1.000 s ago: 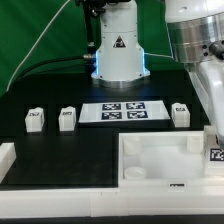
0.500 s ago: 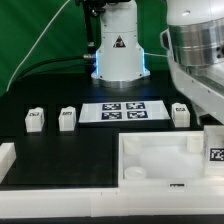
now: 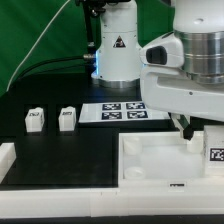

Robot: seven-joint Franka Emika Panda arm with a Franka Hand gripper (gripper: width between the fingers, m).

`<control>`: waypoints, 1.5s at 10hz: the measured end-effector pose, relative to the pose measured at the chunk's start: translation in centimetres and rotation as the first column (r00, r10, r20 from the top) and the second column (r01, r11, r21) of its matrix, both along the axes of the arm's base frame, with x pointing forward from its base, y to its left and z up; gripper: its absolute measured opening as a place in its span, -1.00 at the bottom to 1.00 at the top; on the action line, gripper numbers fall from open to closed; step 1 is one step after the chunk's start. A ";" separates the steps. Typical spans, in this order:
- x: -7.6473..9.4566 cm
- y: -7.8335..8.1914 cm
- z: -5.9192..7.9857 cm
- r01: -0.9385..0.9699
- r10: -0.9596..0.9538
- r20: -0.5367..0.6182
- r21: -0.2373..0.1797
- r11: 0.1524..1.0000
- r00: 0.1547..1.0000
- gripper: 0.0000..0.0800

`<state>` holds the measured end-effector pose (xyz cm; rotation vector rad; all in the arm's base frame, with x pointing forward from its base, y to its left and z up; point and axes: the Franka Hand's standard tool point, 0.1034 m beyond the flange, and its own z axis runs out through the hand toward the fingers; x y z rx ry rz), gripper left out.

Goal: Assemble one leg

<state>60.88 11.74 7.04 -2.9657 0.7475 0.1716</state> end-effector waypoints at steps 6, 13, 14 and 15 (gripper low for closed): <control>0.3 -0.8 0.1 -0.472 0.470 0.063 0.026 0.881 0.880 0.62; 0.2 -0.8 0.0 -0.445 0.443 0.060 0.026 0.895 0.895 -0.27; 0.3 -0.8 0.0 -0.445 0.443 0.060 0.026 0.895 0.894 -0.27; 0.2 -0.7 0.0 -0.394 0.392 0.054 0.026 0.919 0.918 -0.27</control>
Offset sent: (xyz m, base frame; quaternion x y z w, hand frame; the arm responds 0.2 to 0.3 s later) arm 0.0014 -0.0034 0.0078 0.0033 -0.0105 -0.1893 0.9819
